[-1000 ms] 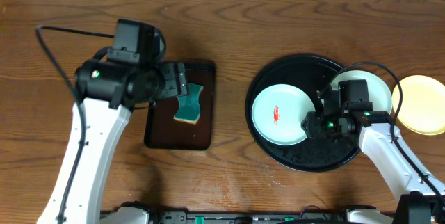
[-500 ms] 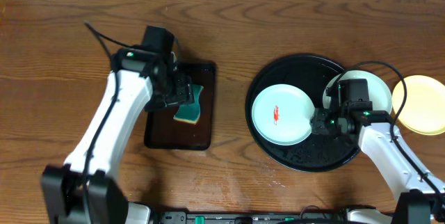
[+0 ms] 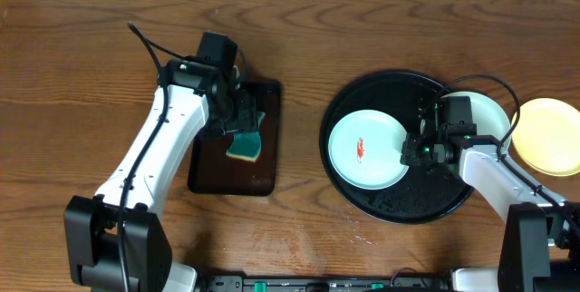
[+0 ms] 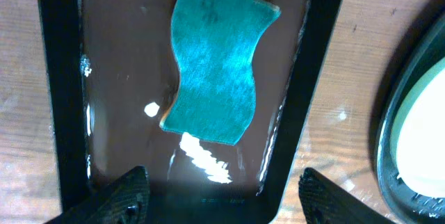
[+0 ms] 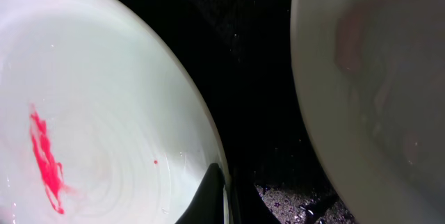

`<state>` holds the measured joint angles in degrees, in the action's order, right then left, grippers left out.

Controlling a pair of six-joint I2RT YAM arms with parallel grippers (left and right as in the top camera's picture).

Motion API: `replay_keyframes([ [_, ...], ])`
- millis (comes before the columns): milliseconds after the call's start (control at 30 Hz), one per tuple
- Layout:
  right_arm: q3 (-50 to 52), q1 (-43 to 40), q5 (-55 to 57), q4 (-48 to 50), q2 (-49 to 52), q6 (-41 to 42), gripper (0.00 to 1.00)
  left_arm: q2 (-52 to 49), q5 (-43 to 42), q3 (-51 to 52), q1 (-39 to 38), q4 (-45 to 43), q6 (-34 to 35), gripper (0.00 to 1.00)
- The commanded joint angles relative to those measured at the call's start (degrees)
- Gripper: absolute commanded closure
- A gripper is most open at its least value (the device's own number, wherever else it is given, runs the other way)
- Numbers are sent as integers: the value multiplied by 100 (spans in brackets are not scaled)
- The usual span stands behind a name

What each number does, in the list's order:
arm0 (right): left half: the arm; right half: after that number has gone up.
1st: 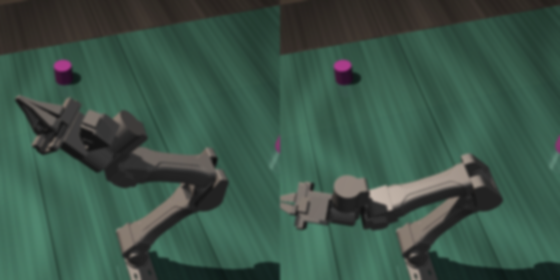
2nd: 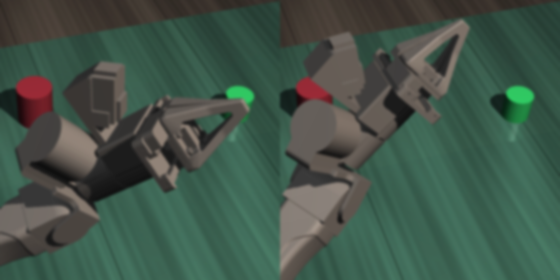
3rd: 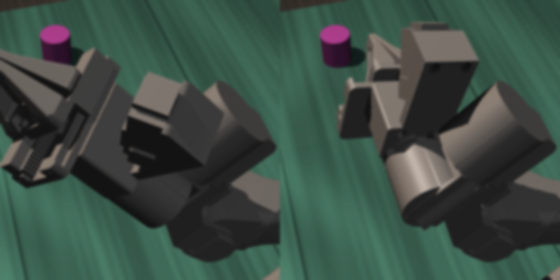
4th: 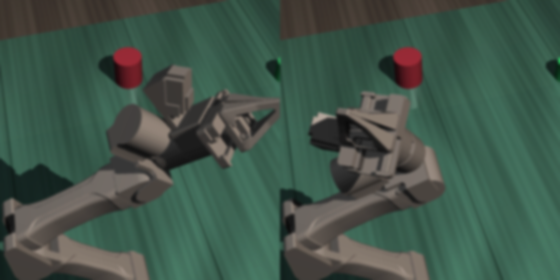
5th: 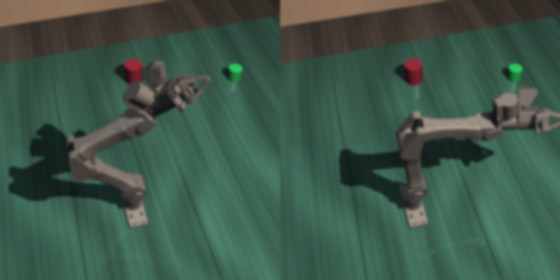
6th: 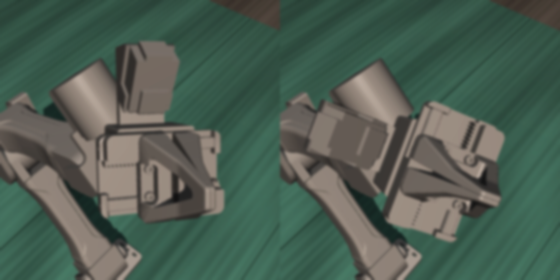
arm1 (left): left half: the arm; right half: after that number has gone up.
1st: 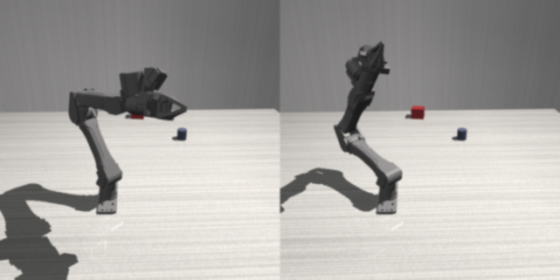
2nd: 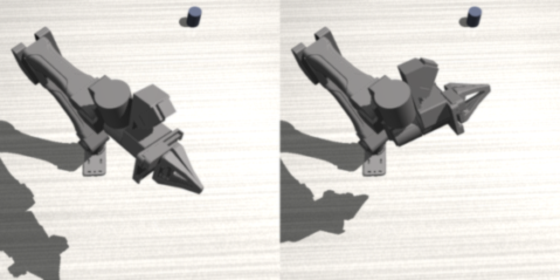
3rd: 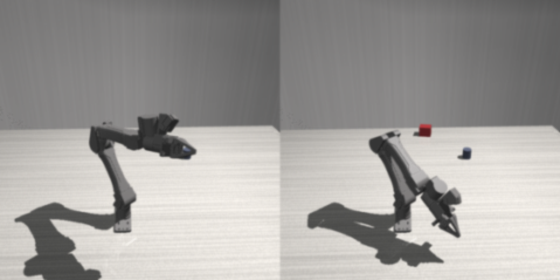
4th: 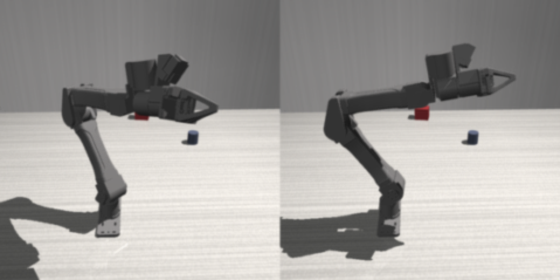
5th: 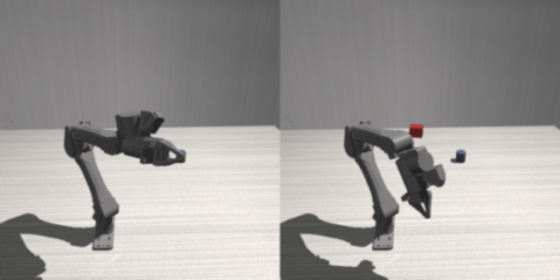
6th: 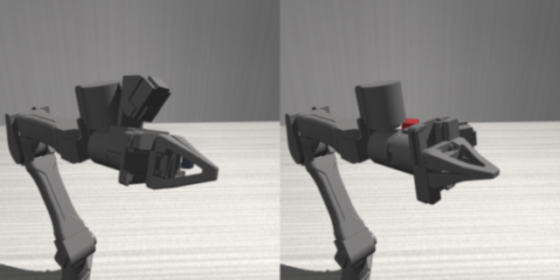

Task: Clean dirty plates on tray and stack at the side
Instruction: 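Reach the left gripper down to the teal sponge and grasp it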

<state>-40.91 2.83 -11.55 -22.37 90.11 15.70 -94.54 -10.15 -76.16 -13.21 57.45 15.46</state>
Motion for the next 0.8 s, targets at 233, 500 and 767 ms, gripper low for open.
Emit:
replay_keyframes([
  [233, 57, -2, 166, -33, 184, 15, 99, -745, 334, 807, -92, -1091, 50, 35],
  [500, 57, 0, 164, -37, 184, 15, 99, -1683, 306, 861, -114, -1687, 96, 68],
  [767, 57, 0, 162, -39, 184, 17, 99, -1897, 315, 730, -122, -1325, 109, 93],
])
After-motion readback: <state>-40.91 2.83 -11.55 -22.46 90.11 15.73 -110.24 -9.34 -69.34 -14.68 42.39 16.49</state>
